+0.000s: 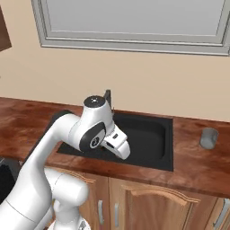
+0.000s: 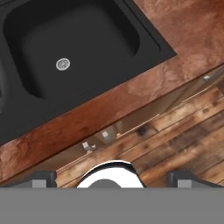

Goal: Place the pan in the left basin and the glass cup in the right basin of the sink.

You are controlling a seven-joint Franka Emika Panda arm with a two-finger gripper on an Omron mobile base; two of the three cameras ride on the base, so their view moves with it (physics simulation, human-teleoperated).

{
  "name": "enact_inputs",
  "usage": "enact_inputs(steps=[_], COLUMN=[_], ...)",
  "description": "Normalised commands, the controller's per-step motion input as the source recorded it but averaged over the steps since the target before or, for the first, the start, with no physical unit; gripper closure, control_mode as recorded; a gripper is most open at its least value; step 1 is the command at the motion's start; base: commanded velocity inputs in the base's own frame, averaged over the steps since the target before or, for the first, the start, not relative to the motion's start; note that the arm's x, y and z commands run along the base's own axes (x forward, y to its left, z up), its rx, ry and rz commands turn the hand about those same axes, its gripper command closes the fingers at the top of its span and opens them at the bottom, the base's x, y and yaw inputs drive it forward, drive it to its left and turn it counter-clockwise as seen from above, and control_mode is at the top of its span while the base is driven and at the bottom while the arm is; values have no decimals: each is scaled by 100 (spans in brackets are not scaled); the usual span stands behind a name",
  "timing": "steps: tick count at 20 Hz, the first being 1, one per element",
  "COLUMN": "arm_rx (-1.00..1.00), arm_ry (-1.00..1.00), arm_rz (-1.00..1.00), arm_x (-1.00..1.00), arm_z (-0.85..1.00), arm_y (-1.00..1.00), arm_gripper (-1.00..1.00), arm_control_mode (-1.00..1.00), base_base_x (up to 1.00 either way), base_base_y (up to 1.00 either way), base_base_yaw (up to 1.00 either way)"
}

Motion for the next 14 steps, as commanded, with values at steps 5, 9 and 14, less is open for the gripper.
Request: enact_inputs(steps=[5, 9, 14], arm_rx=[0, 0, 0], arm_ry=[0, 0, 0], arm_rz=[0, 0, 0], arm_x=[0, 0, 0], arm_z=[0, 0, 0], arm_y=[0, 0, 0], arm_gripper=[-100, -100, -100], arm_control_mode=[100, 100, 100], base_base_x=[0, 0, 0], base_base_y=[-52, -52, -45], base_base_yaw=[0, 0, 0])
